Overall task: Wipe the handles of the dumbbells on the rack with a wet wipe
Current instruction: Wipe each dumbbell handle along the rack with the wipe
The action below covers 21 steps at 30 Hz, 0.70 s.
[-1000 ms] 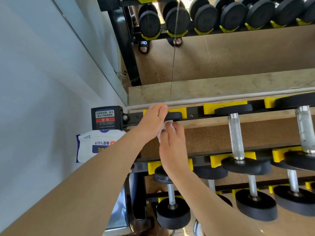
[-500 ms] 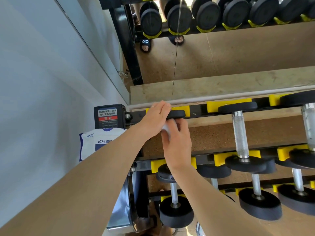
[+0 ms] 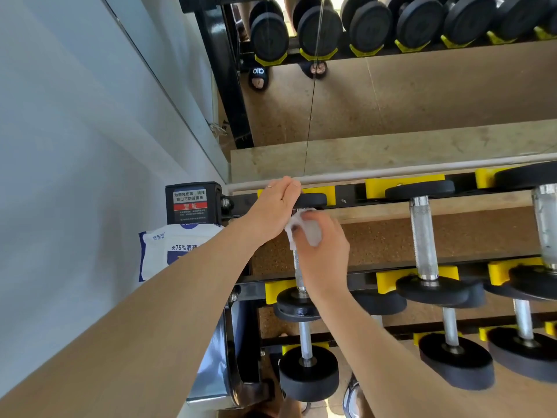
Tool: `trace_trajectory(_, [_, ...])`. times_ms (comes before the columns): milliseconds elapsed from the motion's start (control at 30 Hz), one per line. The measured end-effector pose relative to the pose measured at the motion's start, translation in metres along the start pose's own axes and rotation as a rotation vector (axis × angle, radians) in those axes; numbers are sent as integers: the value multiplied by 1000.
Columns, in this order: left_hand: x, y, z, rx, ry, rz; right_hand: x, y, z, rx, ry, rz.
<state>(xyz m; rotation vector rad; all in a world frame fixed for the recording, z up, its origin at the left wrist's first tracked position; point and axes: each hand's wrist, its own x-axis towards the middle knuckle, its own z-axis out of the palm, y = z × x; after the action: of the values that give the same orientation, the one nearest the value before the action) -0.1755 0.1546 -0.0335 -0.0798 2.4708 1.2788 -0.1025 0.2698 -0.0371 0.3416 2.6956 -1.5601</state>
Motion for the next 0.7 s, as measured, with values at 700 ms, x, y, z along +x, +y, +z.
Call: trace_trajectory(700, [1, -4, 2, -29, 5, -27, -7, 25, -18, -112, 77, -88])
